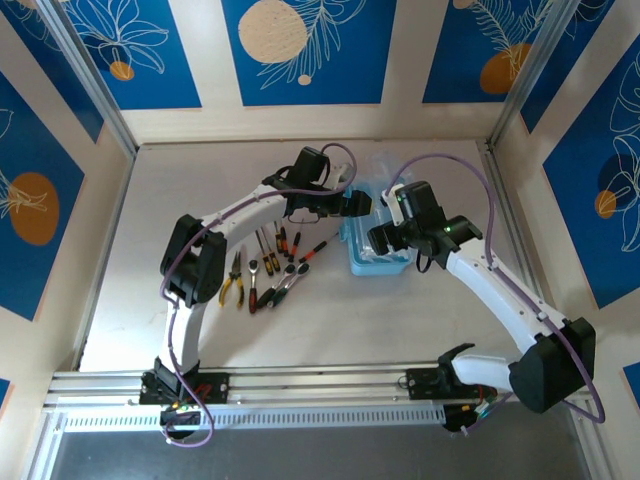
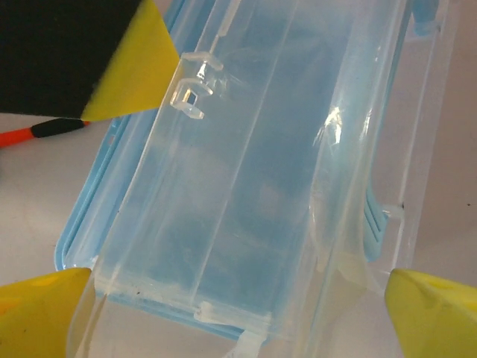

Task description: Pack the tool kit

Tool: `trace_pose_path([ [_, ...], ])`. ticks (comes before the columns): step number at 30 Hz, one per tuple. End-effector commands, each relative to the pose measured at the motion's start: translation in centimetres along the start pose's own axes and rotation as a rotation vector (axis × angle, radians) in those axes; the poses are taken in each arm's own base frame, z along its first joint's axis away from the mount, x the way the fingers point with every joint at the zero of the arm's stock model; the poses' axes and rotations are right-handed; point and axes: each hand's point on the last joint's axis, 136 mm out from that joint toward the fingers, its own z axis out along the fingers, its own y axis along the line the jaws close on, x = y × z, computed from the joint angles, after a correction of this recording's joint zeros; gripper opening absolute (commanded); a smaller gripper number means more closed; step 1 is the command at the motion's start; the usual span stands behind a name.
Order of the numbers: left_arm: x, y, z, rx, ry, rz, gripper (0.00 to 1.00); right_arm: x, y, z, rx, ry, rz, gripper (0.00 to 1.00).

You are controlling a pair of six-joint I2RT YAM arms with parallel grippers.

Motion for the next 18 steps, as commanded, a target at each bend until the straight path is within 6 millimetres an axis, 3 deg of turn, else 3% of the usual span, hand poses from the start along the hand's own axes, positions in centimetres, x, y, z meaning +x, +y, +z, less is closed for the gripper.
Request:
trace_pose_path([
  [1,-0.5,-1.4,0.5,0.043,-0.002,0.03,1.0,-0.3,-0.7,-0.1,0.062,-0.024,-0.025,0.99],
  [10,-0.5,-1.4,0.5,0.043,-0.003,0.029,1.0,-0.4,0.7,-0.3,0.043,-0.049,-0.068,0.99],
  [18,-0.5,-1.5,0.6,0.049,-0.002,0.028,1.0,0.4,0.0,0.6,0.106,-0.012,-0.084,0.99],
])
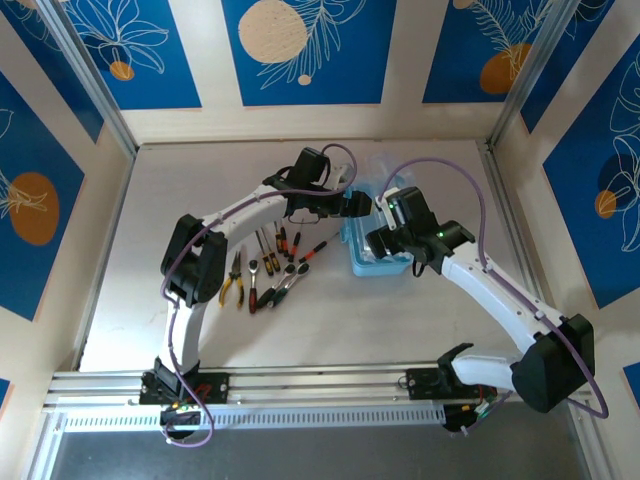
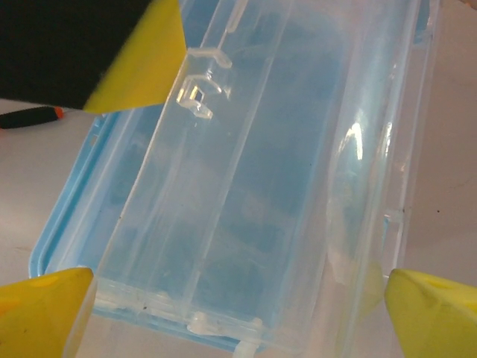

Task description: Pack the tool kit

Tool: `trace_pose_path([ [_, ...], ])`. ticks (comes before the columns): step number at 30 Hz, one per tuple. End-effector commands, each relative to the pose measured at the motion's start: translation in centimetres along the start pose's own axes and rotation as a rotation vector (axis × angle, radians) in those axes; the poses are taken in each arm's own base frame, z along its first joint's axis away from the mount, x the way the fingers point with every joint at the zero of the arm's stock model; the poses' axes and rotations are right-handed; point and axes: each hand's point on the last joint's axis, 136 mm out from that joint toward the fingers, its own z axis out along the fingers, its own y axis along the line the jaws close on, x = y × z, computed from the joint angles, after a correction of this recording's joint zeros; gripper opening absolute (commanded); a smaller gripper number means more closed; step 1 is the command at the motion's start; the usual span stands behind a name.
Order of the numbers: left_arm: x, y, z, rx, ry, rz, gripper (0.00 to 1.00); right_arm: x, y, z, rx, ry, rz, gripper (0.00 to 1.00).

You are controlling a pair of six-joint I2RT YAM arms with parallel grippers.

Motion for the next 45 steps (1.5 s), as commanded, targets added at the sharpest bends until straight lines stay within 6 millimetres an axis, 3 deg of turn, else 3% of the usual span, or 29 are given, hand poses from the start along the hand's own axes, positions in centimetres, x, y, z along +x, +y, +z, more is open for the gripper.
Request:
trace_pose_path([
  [1,-0.7,-1.6,0.4,0.047,-0.008,0.03,1.0,0.1,-0.4,0.2,0.047,-0.002,-0.018,0.99],
  [4,-0.7,-1.5,0.4,0.046,-0.007,0.031,1.0,-0.1,-0.6,0.3,0.069,-0.005,-0.023,0.96],
  [9,-0.6,-1.4,0.3,0.037,-0.006,0.036,1.0,-0.5,-0.8,0.0,0.08,-0.016,-0.024,0.83],
  [15,-1.0,-0.5,-1.0,0.009,-0.021,0.039,1.0,-0.8,-1.2,-0.4,0.098,-0.023,-0.017,0.73],
  [21,-1.4,1.5,-3.5,-0.055,-0.044,0.033,1.0,-1.1,-1.4,-0.7,0.102,-0.029,-0.014,0.72],
  [26,0.6,4.7,-4.4,-0.15,-0.01,-0.006,1.0,-1.3,-1.5,-0.8,0.105,-0.03,-0.014,0.72],
  [32,2.4,7.5,-3.5,-0.189,0.027,-0.055,1.0,-1.6,-1.3,-0.8,0.094,-0.036,-0.01,0.72],
  [40,1.6,7.7,-1.2,-0.107,0.004,-0.077,1.0,-1.9,-1.1,-0.9,0.082,-0.041,-0.004,0.72],
  [45,1.9,8.9,-0.5,-0.146,0.025,-0.091,1.0,-1.9,-1.1,-0.9,0.078,-0.042,-0.001,0.72],
])
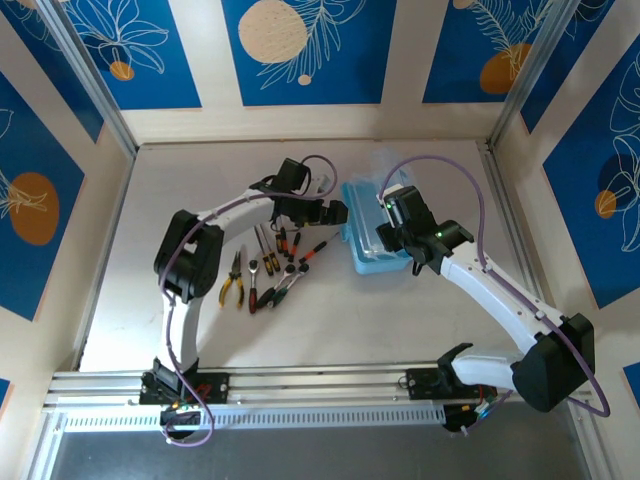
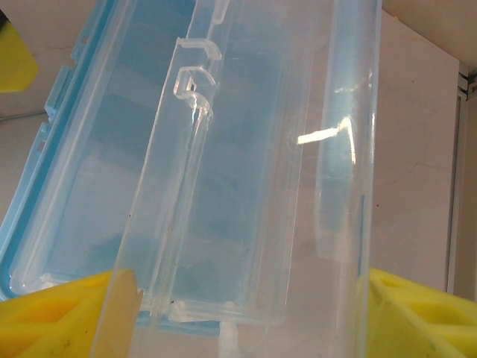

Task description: Pack the tool kit

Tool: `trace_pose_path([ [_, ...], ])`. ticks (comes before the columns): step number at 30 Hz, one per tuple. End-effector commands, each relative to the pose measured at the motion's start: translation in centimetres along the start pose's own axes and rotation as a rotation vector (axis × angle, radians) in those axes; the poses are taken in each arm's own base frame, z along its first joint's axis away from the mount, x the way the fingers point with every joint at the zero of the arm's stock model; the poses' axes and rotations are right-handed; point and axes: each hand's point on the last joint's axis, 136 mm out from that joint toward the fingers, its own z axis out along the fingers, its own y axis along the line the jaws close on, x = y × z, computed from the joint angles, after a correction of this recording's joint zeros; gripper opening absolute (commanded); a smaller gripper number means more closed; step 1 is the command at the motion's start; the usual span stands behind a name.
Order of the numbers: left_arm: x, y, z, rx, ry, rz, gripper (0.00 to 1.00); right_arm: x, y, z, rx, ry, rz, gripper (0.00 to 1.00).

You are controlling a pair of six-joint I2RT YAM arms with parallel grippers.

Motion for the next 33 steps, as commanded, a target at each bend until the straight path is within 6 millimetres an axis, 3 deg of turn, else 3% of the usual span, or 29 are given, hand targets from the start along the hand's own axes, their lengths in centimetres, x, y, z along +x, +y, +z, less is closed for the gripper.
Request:
trace_pose_path([
  [1,-0.5,0.5,0.6,-0.005,0.002,-0.006,1.0,-1.3,0.7,-0.5,-0.048,-0.033,0.021,0.72],
  [16,-1.0,0.4,1.8,0.008,-0.006,-0.012,1.0,-1.2,0.7,-0.7,-0.064,-0.035,0.035,0.72],
  [24,0.0,2.4,3.1,-0.079,0.044,-0.021,1.0,-1.4,0.6,-0.8,-0.072,-0.045,0.047,0.72],
  [33,0.7,3.1,3.9,-0.097,0.069,-0.031,1.0,-1.2,-0.6,-1.2,-0.042,-0.041,0.06,0.72],
])
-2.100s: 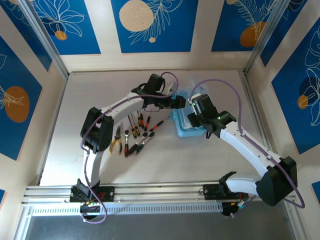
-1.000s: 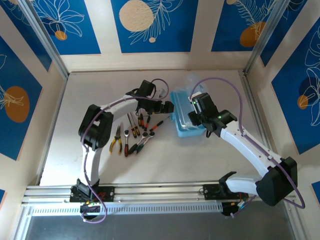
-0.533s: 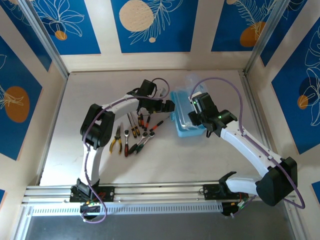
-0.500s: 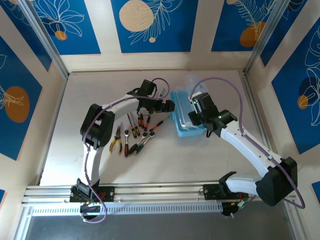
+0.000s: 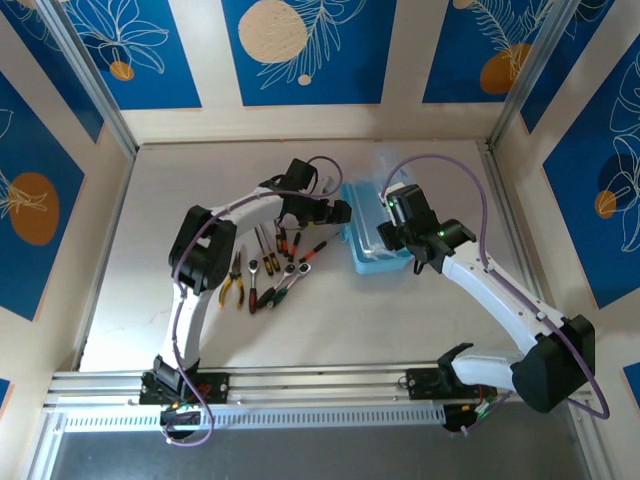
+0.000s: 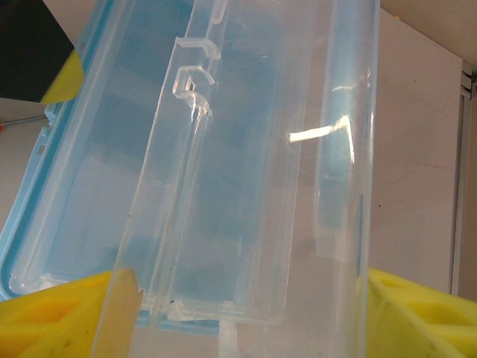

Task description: Pack the tool kit

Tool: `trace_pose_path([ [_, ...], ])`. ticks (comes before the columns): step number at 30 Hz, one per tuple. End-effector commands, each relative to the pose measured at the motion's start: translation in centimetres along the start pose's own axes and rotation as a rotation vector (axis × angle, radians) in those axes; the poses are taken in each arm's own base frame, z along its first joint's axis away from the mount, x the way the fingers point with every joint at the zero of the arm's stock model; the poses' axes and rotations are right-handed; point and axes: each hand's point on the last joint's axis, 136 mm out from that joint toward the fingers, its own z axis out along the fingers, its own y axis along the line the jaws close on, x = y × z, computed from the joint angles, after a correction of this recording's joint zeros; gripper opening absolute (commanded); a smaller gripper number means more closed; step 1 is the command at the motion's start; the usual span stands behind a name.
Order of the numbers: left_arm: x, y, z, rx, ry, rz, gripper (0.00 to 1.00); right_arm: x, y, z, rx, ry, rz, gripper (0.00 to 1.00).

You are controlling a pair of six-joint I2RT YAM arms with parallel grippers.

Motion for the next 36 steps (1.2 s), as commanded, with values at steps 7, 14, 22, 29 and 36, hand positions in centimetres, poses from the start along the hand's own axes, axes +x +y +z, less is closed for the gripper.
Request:
trace_pose_path([
  [7,1.7,1.7,1.5,-0.054,0.06,-0.016,1.0,-1.0,-3.6,-1.8,0.046,-0.03,0.099,0.73],
  [14,1.8,1.7,1.8,-0.047,0.064,-0.021,1.0,-0.1,-7.7,-2.2,0.144,0.023,0.191,0.73],
  [22,1.7,1.4,1.8,-0.042,0.065,-0.017,1.0,2.2,-10.8,-1.9,0.188,0.111,0.319,0.74],
  [29,1.4,0.9,2.1,-0.036,0.066,-0.006,1.0,2.2,-10.7,-1.8,0.153,0.109,0.347,0.74],
  [36,-0.6,0.0,0.2,-0.068,0.032,0.05,1.0,0.3,-8.3,-2.9,0.034,0.031,0.289,0.86],
])
